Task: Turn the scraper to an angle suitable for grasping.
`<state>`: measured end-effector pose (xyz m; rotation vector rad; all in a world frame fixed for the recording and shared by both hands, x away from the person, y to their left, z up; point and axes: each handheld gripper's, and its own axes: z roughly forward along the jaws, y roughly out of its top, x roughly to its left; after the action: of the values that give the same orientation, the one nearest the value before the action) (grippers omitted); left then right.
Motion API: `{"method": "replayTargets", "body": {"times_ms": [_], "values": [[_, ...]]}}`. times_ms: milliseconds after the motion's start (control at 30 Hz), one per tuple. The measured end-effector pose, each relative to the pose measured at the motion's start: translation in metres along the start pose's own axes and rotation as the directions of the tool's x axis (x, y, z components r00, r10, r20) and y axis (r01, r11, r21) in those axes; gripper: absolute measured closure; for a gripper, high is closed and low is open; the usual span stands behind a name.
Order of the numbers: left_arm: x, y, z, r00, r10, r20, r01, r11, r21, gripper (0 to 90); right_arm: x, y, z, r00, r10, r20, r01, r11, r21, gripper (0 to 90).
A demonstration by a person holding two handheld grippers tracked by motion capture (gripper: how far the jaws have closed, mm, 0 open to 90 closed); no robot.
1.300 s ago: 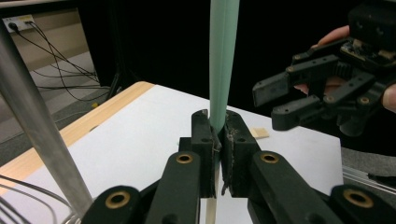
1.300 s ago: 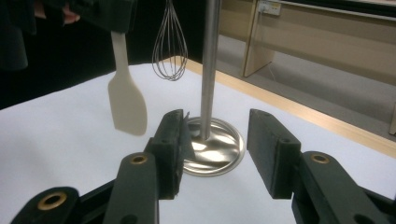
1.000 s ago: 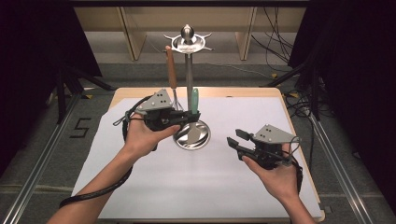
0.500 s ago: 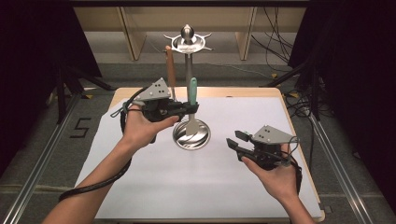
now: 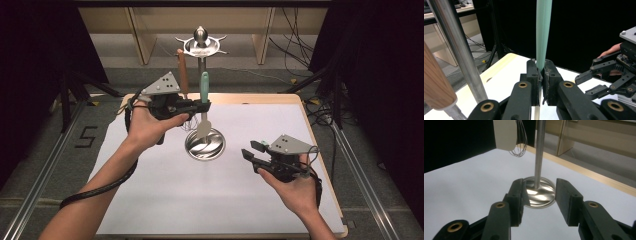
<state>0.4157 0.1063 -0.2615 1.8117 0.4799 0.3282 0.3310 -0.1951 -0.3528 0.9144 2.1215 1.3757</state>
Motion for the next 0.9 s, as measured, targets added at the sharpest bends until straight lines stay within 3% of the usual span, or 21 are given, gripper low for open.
{"method": "replayTargets", "body": {"times_ms": [133,200,333,400,433,500,533,600,633,767,833,900], "values": [[0.004,0.003,0.001,1.0000,-0.004,0.004,0.004,1.0000,0.008,84.2,-0.001,0.000,0.000,0.9999,-0.015,0.005,0.015,1.000,-0.008,59.3],[0.006,0.003,0.002,0.9999,-0.006,0.008,0.006,0.9999,0.010,84.2,0.001,0.000,0.000,0.9999,0.015,0.006,-0.015,1.000,-0.004,59.4],[0.009,0.005,0.002,0.9996,-0.013,0.025,0.013,0.9999,0.007,84.2,0.000,0.000,-0.001,0.9999,0.013,0.008,-0.013,1.000,-0.003,59.4],[0.018,0.008,0.003,0.9968,0.067,0.044,-0.067,0.9977,-0.001,84.1,0.000,0.000,-0.001,0.9999,0.013,0.009,-0.013,1.000,-0.003,59.4],[0.017,0.009,0.002,0.9979,0.050,0.042,-0.050,0.9988,0.002,84.1,0.000,0.000,-0.001,0.9999,0.012,0.009,-0.012,1.000,-0.003,59.5],[0.021,0.011,0.002,0.9967,0.068,0.044,-0.068,0.9977,0.000,84.1,0.000,0.000,0.000,0.9999,0.016,0.007,-0.016,1.000,-0.008,59.5],[0.021,0.011,0.001,0.9977,0.049,0.048,-0.049,0.9988,0.002,84.1,0.000,0.000,-0.001,0.9998,0.015,0.009,-0.015,1.000,-0.006,59.4],[0.023,0.012,0.001,0.9969,0.058,0.053,-0.058,0.9983,0.000,84.1,0.001,0.000,-0.001,0.9995,0.030,0.000,-0.030,1.000,0.005,59.5],[0.024,0.013,0.001,0.9964,0.065,0.054,-0.065,0.9979,0.002,84.1,0.000,-0.001,0.000,0.9998,0.016,0.009,-0.016,1.000,-0.008,59.4],[0.025,0.015,0.001,0.9970,0.046,0.063,-0.046,0.9989,0.005,84.1,0.001,0.000,0.000,0.9997,0.020,0.012,-0.020,1.000,-0.002,59.4],[0.026,0.015,0.001,0.9974,0.026,0.068,-0.027,0.9996,0.007,84.1,0.000,0.000,0.001,1.0000,0.002,0.005,-0.002,1.000,-0.009,59.4],[0.028,0.016,0.001,0.9971,0.033,0.068,-0.034,0.9994,0.006,84.1,-0.001,0.000,0.001,0.9998,-0.017,0.009,0.017,1.000,-0.013,59.4]]}}
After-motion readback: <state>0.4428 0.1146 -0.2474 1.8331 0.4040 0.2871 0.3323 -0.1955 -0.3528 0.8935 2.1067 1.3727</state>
